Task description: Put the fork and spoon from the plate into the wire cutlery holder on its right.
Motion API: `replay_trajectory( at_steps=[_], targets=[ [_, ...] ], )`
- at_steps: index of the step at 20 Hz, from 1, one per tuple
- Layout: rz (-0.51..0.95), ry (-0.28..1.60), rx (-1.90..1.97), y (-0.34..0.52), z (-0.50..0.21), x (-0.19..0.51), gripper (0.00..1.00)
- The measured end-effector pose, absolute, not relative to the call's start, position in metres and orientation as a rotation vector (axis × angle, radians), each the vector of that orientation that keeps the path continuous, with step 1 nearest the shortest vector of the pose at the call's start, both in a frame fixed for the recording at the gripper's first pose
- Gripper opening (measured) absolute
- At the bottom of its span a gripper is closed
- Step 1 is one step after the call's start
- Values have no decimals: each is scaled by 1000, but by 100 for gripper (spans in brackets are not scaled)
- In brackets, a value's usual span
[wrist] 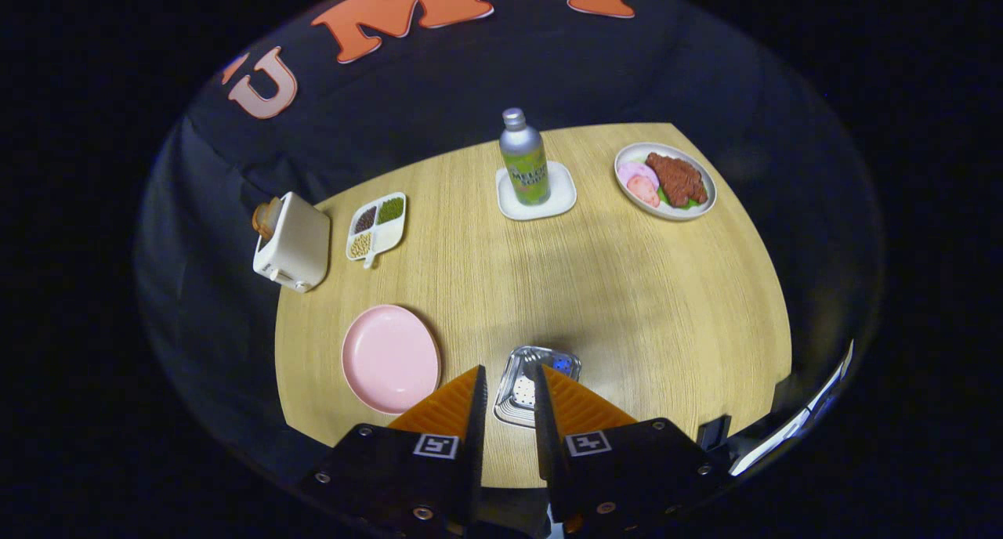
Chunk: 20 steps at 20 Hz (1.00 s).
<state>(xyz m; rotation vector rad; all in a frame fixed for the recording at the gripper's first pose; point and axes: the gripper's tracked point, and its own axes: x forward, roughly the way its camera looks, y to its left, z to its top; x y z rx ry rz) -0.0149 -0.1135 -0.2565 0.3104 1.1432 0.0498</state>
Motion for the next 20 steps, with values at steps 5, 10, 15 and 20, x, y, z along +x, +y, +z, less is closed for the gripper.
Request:
replay_trajectory(
  at_steps=[5, 10, 15, 20],
  targets=[
    [61, 832, 249, -101, -201, 21, 56],
    [29, 555, 191, -102, -136, 33, 74],
    [-5, 344, 173, -104, -91, 42, 89],
    [-7, 181, 134, -101, -56, 45, 95]
  ],
)
